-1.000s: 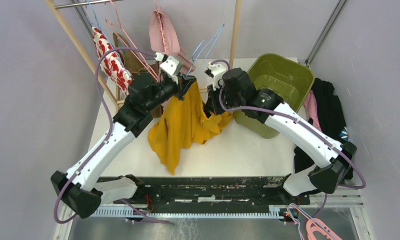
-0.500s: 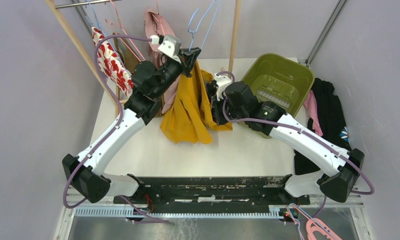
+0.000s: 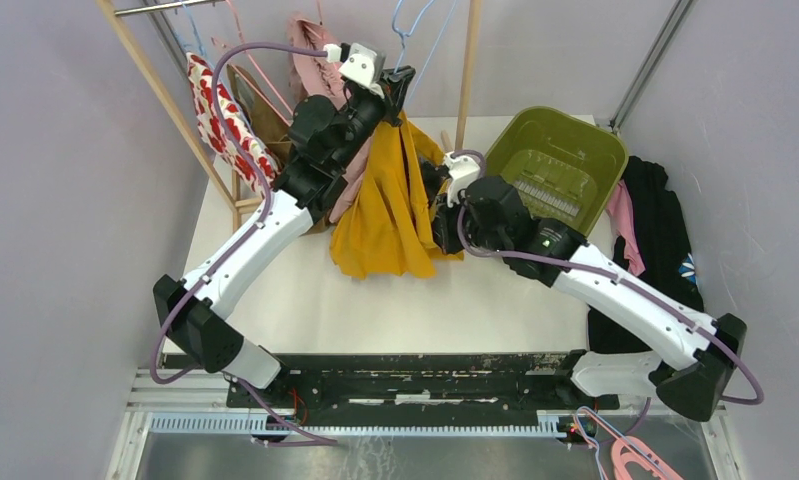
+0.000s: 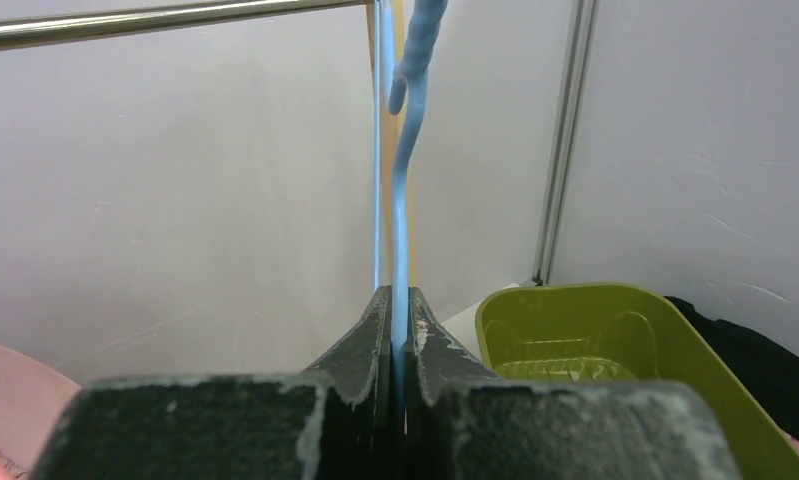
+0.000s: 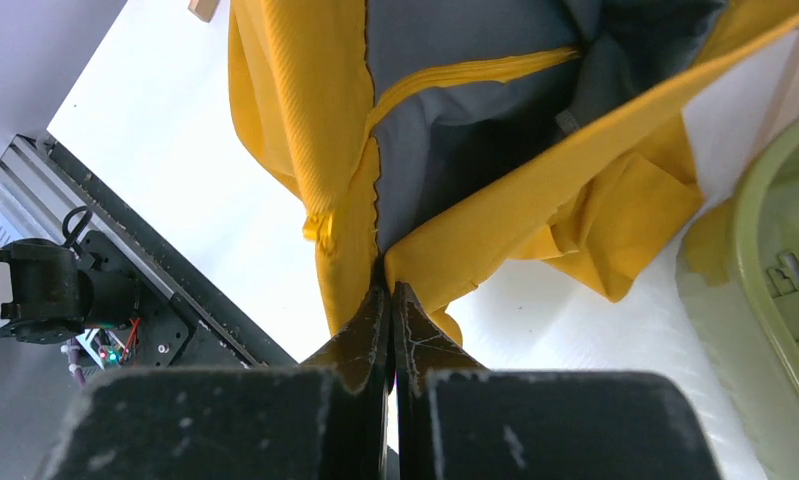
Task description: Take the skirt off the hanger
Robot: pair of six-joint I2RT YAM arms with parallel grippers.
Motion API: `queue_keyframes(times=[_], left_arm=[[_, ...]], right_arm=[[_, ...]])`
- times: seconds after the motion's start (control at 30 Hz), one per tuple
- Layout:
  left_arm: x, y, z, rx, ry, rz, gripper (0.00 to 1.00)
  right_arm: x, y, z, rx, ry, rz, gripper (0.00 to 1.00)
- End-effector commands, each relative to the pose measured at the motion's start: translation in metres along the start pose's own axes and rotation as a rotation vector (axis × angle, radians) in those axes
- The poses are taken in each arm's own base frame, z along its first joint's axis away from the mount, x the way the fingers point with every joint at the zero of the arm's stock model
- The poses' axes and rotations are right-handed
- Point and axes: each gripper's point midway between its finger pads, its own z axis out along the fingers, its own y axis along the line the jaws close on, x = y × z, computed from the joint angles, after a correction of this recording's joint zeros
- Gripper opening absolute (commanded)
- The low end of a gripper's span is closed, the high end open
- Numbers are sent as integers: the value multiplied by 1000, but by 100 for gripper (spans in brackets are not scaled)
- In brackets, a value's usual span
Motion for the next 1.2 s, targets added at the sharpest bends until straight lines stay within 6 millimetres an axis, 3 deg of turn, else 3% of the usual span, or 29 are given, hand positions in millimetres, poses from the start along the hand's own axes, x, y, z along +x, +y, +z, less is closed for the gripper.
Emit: queue_keyframes(times=[0.0, 0.2, 0.3, 0.4, 0.53, 0.63, 0.73, 0.9, 1.07, 1.17], left_arm=[[-203, 55, -39, -256, -589, 117, 3], [-205, 62, -61, -297, -594, 100, 3], [-186, 62, -69, -299, -543, 80, 3], [-152, 63, -74, -305, -477, 23, 3], [-107, 57, -86, -281, -382, -56, 3], [-83, 49, -96, -242, -293, -59, 3], [-69, 41, -104, -204, -224, -43, 3], [-54, 26, -114, -120, -139, -33, 3], [-27, 9, -126, -32, -23, -52, 3], [-12, 7, -140, -29, 36, -55, 3]], right_arm=[[101, -22, -28, 56, 350, -37, 1], [137, -36, -37, 85, 444, -48, 1], [148, -40, -35, 92, 462, -57, 1], [143, -40, -22, 94, 458, -75, 1], [120, -27, 1, 70, 437, -94, 1], [103, -28, 0, 95, 396, -101, 1], [67, -36, -17, 171, 288, -131, 1], [-31, -47, -61, 325, 50, -210, 1], [-153, -60, -140, 544, -340, -192, 1], [-211, -63, -195, 636, -566, -155, 1]])
